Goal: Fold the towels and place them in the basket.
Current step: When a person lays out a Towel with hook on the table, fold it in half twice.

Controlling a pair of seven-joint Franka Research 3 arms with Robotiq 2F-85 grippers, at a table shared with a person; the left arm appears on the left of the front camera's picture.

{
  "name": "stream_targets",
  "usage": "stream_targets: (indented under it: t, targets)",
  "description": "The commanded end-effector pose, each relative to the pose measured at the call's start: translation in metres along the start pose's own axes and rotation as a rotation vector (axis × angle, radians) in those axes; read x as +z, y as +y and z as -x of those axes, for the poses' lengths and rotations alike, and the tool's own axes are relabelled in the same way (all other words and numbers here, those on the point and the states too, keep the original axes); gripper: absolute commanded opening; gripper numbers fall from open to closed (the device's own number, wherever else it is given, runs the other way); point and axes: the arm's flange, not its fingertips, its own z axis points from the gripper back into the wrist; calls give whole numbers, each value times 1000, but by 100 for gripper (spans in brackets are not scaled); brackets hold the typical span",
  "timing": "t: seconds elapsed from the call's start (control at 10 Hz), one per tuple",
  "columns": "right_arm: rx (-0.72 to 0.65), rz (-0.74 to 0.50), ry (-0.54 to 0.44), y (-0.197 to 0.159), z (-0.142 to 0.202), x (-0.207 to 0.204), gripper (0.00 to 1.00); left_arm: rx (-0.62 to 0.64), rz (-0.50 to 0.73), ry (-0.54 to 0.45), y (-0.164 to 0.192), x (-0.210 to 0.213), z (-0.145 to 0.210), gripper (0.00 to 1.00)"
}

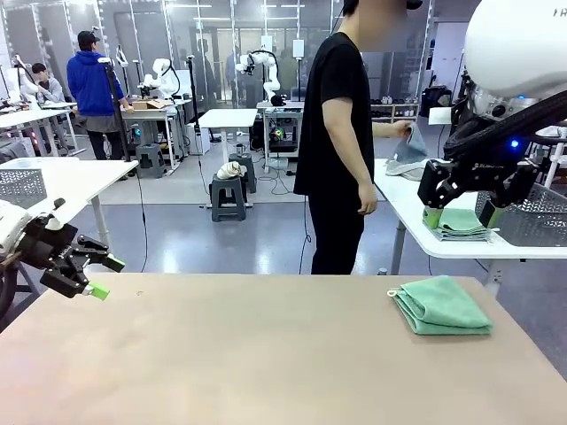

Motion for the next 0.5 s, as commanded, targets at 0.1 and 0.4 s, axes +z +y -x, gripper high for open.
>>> stream_targets:
  t: [0.1, 0.4]
  targets:
    - [-25, -2, -3, 1, -2, 1, 85, -1, 0, -2, 0, 1, -1, 100]
    - [-25, -2, -3, 1, -2, 1, 85, -1, 0, -2, 0, 1, -1, 100]
